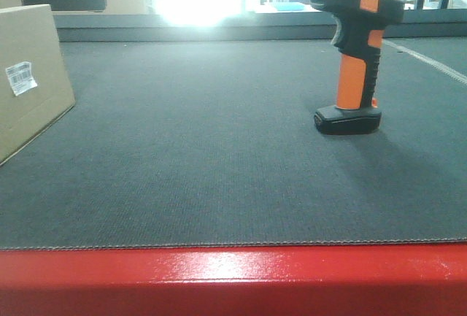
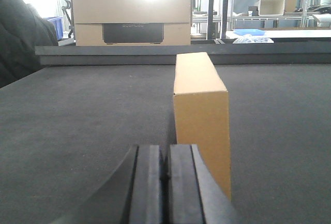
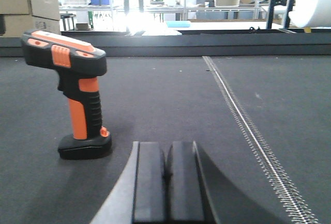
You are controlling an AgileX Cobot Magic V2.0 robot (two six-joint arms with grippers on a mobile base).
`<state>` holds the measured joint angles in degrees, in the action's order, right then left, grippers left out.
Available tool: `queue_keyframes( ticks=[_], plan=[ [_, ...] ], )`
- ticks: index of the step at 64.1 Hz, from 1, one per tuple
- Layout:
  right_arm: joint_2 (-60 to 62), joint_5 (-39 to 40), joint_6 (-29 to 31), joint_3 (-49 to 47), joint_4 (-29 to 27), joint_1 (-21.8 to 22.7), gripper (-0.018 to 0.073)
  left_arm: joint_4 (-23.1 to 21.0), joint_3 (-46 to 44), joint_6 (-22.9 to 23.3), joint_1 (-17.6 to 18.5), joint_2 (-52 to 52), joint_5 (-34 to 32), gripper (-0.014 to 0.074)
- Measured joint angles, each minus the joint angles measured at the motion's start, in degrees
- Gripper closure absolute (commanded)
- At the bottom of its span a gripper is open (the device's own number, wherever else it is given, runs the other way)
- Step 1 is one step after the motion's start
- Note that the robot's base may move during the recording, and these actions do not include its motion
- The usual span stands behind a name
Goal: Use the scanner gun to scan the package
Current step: 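Position the base facing the tan box and orange scanner gun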
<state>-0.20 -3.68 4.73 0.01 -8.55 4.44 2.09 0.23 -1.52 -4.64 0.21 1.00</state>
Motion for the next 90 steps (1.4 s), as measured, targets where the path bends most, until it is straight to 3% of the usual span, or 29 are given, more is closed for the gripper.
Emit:
queue_keyframes(
  ticks=[17,90],
  plan=[
    [0.00,0.00,0.00,0.00,0.00,-3.87,0.0713,0.00,0.00,0.00,2.44,0.00,0.00,0.0707],
    [0.00,0.00,0.00,0.00,0.00,-3.97,0.0713,0.00,0.00,0.00,2.85,0.00,0.00,0.0707]
  ],
)
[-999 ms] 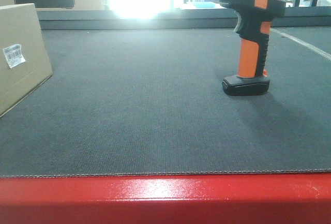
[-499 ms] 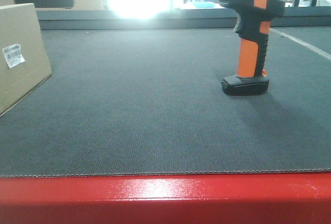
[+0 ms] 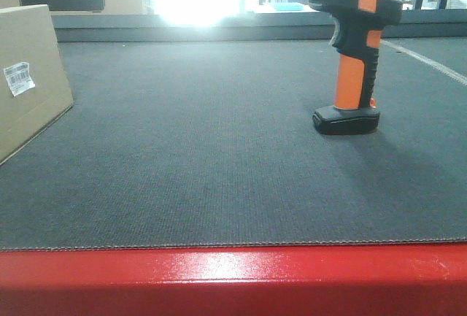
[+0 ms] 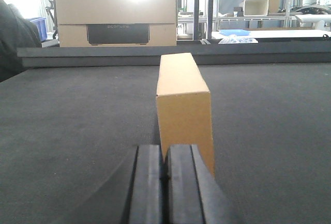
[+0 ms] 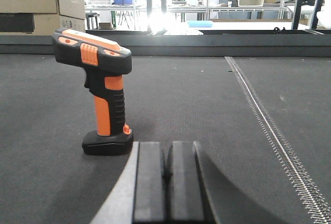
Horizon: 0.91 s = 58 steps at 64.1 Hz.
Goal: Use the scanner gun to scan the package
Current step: 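Position the base facing the tan box and orange scanner gun, then close the left gripper around the tan cardboard box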
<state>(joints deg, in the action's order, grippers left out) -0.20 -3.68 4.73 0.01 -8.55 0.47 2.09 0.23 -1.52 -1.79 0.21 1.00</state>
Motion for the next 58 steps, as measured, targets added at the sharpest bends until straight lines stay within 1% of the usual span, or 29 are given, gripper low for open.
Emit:
queue_keyframes(
  ticks=[13,31,38,46,49,53,58],
  plan=[
    [0.00,0.22,0.00,0.00,0.00,0.00,0.0713,0.00,0.00,0.00,0.00,0.00,-0.26,0.0707],
    [0.00,2.65,0.00,0.00,0.00,0.00,0.0713,0.00,0.00,0.00,0.00,0.00,-3.20,0.0707],
    [0.00,2.91,0.00,0.00,0.00,0.00,0.0713,-0.16,0.00,0.00,0.00,0.00,-5.64,0.0707],
    [0.00,5.34,0.00,0.00,-0.39,0.00,0.0713,-2.09,0.00,0.00,0.00,0.00,-12.12,0.0707],
    [0.00,5.32,0.00,-0.71,-0.39,0.00,0.0713,-2.42,-0.32,0.00,0.00,0.00,-13.19,0.0707],
    [0.12,4.76,0.00,-3.34,-0.39,0.00,0.0713,-2.51,-2.30,0.00,0.00,-0.02,-12.86,0.0707],
    [0.12,3.03,0.00,-8.48,-0.39,0.00,0.0713,-2.51,-7.72,0.00,0.00,-0.12,-9.43,0.0705]
  ],
)
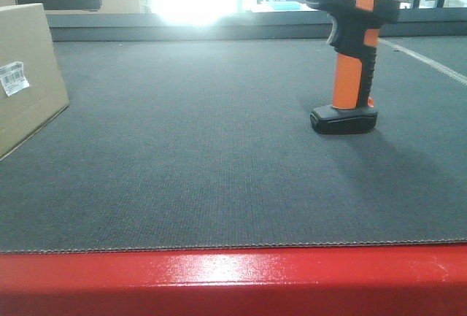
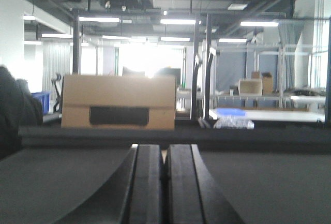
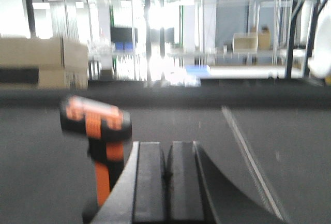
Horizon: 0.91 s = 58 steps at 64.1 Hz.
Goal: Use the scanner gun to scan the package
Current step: 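Close the left gripper around the tan cardboard box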
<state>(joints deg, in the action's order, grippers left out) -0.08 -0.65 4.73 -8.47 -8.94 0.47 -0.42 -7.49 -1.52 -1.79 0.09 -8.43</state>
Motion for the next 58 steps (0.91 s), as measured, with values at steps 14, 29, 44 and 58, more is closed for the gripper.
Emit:
queue_keyframes(
  ticks=[14,29,44,58],
  plan=[
    [-8.02,-5.68,0.00,-16.28,2.53,0.00,0.0637,-0.04,-18.77,0.00,0.00,5.80,15.16,0.0426],
    [-22.28,-9.12,0.00,-25.59,2.88,0.00,0.0078,-0.26,-31.54,0.00,0.00,17.76,26.19,0.0069],
    [-32.31,-10.76,0.00,-26.46,1.77,-0.12,-0.0009,-1.83,-41.33,0.00,0.44,32.29,37.20,-0.0006],
    [-36.53,-10.76,0.00,-26.46,1.32,-4.18,-0.0009,-2.28,-55.17,1.11,2.10,48.04,54.56,-0.0005]
  ],
)
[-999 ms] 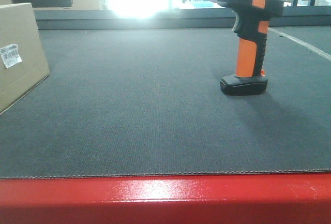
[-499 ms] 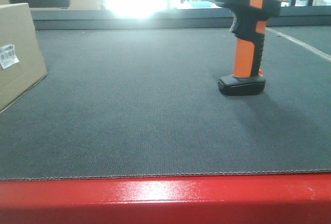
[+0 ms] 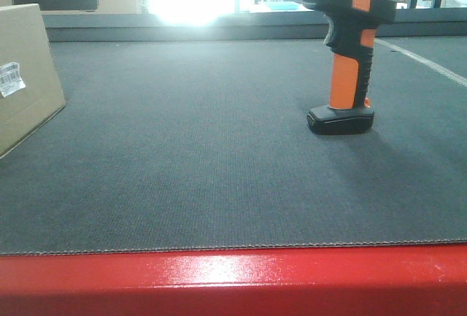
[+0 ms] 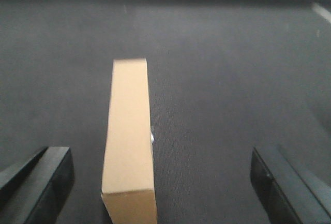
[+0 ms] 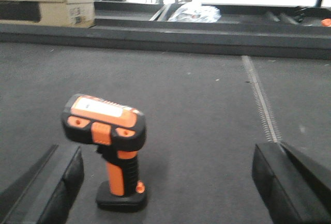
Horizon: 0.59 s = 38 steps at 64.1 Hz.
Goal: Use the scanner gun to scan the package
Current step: 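Close the left gripper around the tan cardboard box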
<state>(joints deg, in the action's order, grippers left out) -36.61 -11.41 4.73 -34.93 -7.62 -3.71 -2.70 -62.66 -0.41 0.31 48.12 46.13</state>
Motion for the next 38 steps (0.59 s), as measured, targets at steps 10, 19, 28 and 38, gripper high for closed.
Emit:
queue_keyframes(
  ticks=[10,19,28,38],
  plan=[
    [-0.70,0.00,0.00,0.00,0.00,-3.73,-0.0009,1.31,-11.42,0.41,0.00,13.14,9.94,-0.0005],
    [-0.70,0.00,0.00,0.00,0.00,-5.16,-0.0009,2.70,-22.06,-1.18,-1.84,25.47,18.17,-0.0005],
    [-0.70,0.00,0.00,0.00,0.00,-5.38,-0.0009,3.42,-29.24,-3.59,-3.32,35.02,22.66,-0.0005],
    [-0.70,0.00,0.00,0.00,0.00,-5.42,-0.0009,3.30,-32.33,-5.01,-3.45,42.06,23.19,-0.0005]
  ],
)
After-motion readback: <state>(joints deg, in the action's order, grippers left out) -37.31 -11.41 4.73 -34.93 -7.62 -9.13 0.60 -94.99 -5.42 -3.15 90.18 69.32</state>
